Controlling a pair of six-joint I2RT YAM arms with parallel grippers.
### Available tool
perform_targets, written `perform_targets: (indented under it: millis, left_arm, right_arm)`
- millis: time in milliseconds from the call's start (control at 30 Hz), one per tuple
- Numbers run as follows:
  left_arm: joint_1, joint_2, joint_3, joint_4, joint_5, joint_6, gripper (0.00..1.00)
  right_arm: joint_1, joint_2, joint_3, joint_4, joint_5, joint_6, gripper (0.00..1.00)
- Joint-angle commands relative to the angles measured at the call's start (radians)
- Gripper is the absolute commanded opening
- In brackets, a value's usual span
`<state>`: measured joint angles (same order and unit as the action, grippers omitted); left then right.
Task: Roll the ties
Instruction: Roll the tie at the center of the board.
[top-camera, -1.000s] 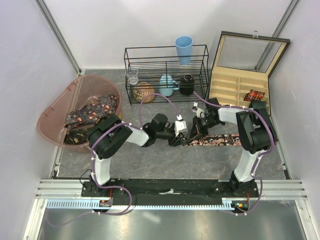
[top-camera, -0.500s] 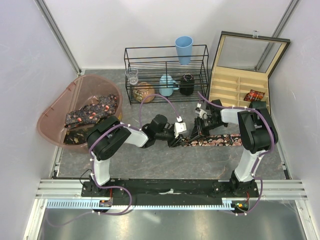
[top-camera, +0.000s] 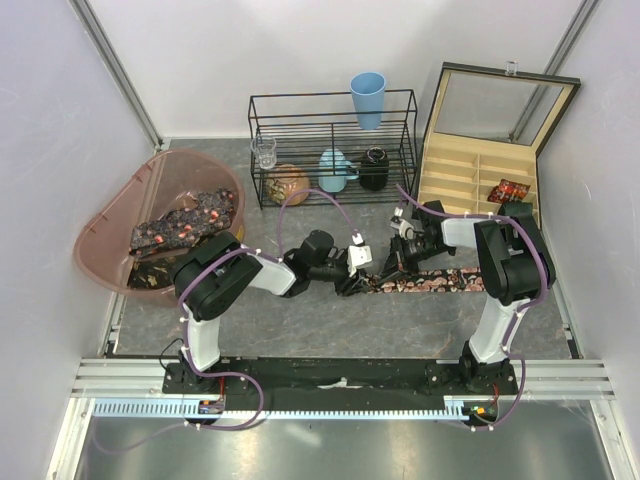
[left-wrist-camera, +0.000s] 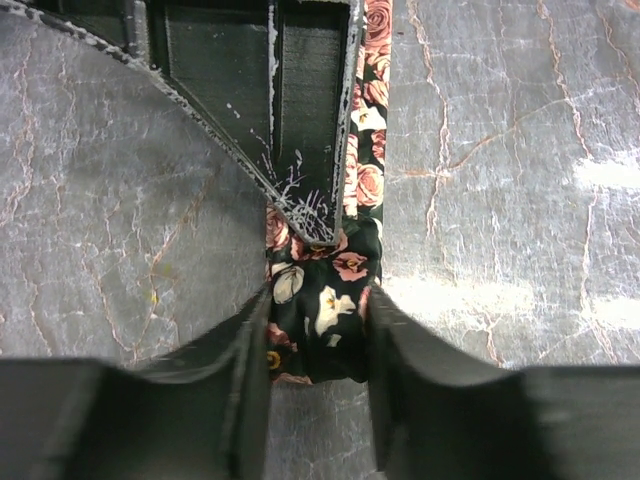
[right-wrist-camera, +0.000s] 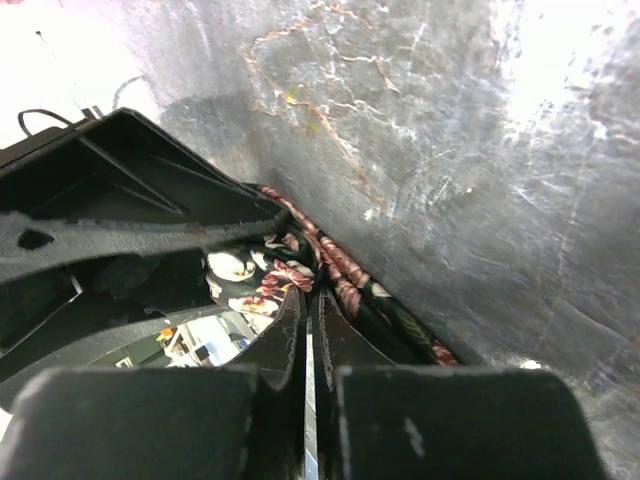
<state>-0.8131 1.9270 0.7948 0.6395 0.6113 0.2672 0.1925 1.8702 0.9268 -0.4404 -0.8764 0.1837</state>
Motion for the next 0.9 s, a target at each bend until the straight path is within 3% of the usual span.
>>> perform_targets:
  millis: [0,33,133,367,667,867]
  left_arm:
    - [0.009,0.018,-0.087,0.092,0.016,-0.071,0.55]
    - [0.012,0.020,-0.098,0.159,0.021,-0.086,0.62]
    - [0.015,0.041,-0.127,0.270,0.053,-0.117,0.68]
    - [0.017,0.144,-0.143,0.508,0.082,-0.172,0.68]
    - [0.015,0.211,-0.083,0.588,0.093,-0.161,0.50]
    - [-0.003,0.133,-0.066,0.415,0.064,-0.027,0.36]
  right_arm:
    - [0.005,0.043,-0.002,-0.018,0.170,-0.050,0.00]
    - [0.005,0.049,0.001,-0.027,0.184,-0.061,0.00]
    - [0.005,0.064,0.001,-0.043,0.234,-0.070,0.00]
    - [0.018,0.053,-0.002,-0.054,0.283,-0.095,0.00]
    - [0.025,0.061,0.006,-0.057,0.309,-0.099,0.00]
    - [0.047,0.078,0.024,-0.049,0.312,-0.096,0.00]
